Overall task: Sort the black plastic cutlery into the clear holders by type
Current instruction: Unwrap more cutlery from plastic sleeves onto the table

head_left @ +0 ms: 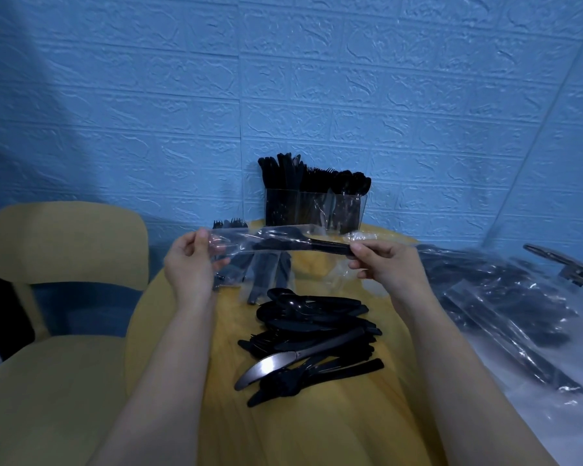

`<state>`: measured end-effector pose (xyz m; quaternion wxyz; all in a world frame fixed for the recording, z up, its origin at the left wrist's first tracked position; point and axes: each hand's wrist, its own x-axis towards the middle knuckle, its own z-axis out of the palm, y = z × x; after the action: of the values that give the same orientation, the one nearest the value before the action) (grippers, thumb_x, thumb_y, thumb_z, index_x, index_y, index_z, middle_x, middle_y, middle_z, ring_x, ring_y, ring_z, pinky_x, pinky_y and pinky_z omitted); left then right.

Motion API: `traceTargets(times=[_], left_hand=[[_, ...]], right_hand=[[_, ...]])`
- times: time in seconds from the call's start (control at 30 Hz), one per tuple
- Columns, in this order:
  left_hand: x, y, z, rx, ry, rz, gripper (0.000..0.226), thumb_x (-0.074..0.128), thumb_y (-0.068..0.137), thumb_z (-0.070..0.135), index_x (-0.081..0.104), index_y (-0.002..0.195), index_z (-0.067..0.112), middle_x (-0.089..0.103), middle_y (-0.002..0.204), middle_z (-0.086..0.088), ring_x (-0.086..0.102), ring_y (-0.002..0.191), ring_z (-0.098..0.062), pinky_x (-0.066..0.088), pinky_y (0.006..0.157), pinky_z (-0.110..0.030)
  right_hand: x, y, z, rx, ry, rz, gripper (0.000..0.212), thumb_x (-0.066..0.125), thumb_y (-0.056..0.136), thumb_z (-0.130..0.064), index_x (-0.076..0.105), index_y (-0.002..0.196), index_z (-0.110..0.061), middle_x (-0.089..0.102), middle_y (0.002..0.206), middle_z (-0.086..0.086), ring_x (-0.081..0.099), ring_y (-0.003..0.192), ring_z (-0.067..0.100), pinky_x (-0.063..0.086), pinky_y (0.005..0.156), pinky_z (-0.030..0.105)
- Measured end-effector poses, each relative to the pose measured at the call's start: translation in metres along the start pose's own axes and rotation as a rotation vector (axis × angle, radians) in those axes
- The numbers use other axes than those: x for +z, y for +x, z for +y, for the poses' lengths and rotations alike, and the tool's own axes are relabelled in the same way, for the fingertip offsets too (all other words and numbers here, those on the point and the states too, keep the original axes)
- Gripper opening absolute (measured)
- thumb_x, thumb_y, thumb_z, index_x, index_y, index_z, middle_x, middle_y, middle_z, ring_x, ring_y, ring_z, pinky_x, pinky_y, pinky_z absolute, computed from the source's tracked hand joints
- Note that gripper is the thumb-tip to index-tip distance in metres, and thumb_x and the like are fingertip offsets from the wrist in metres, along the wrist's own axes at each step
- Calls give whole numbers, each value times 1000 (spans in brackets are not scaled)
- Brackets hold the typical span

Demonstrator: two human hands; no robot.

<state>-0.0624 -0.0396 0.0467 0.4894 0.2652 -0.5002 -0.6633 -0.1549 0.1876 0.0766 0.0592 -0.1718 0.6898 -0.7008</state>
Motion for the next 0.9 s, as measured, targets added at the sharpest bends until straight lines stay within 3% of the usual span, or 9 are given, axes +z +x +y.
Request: traceTargets(times=[0.17, 0.23, 0.33, 0.47, 0.57, 0.67, 0.73, 0.9], left_hand=[[-7, 7, 0, -31, -130, 214, 13, 44, 101, 20, 52, 100, 10, 56, 81, 3, 57, 61, -5, 47, 48, -17], [-9, 11, 0, -55, -182, 291, 12, 40, 101, 19, 49, 95, 15, 53, 78, 4, 54, 58, -4, 44, 47, -18], [-10, 13, 1, -46, -213, 308, 20, 35, 100, 16, 43, 82, 20, 51, 73, 2, 51, 49, -1, 41, 48, -20], [-2, 6, 3, -47, -187, 165, 16, 43, 100, 13, 46, 86, 20, 54, 81, 2, 56, 57, -2, 44, 50, -17], [8, -5, 5, -40, -120, -44, 14, 56, 93, 5, 51, 86, 17, 59, 83, 0, 60, 61, -5, 48, 57, -19], [17, -18, 9, -49, -58, -235, 15, 60, 89, 1, 53, 84, 13, 66, 68, 6, 62, 57, -1, 52, 63, -18], [21, -23, 11, -83, -57, -313, 15, 61, 87, -1, 53, 83, 11, 65, 73, 3, 63, 62, -4, 54, 63, -16], [26, -28, 10, -121, -34, -453, 13, 60, 87, -1, 54, 84, 9, 59, 94, -10, 64, 77, -13, 56, 68, -18]], right_hand=[[-6, 3, -3, 10, -71, 99, 8, 61, 90, -6, 68, 94, -3, 66, 74, 7, 62, 60, 9, 52, 55, 15], [-12, 4, -6, 15, -131, 110, 9, 61, 90, -8, 68, 93, -3, 66, 72, 6, 60, 59, 9, 52, 55, 16], [-19, 0, -14, 60, -259, -29, 11, 62, 90, -13, 70, 93, -6, 68, 74, 3, 58, 62, 8, 49, 58, 20], [-17, -8, -23, 118, -512, -354, 10, 63, 89, -19, 71, 85, -14, 70, 74, -4, 56, 65, 6, 41, 59, 19], [-15, -10, -23, 145, -635, -463, 11, 67, 87, -21, 71, 77, -18, 69, 70, -8, 55, 63, 2, 40, 59, 15], [-17, -10, -18, 154, -736, -495, 13, 72, 82, -27, 73, 79, -15, 70, 79, -5, 61, 78, 6, 46, 72, 18], [-17, -10, -17, 158, -825, -507, 18, 74, 80, -34, 74, 83, -16, 70, 88, -3, 61, 89, 10, 47, 80, 23], [0, -16, -20, -9, -826, -390, 22, 62, 86, -44, 69, 88, -23, 67, 84, -8, 58, 74, 3, 42, 63, 13]])
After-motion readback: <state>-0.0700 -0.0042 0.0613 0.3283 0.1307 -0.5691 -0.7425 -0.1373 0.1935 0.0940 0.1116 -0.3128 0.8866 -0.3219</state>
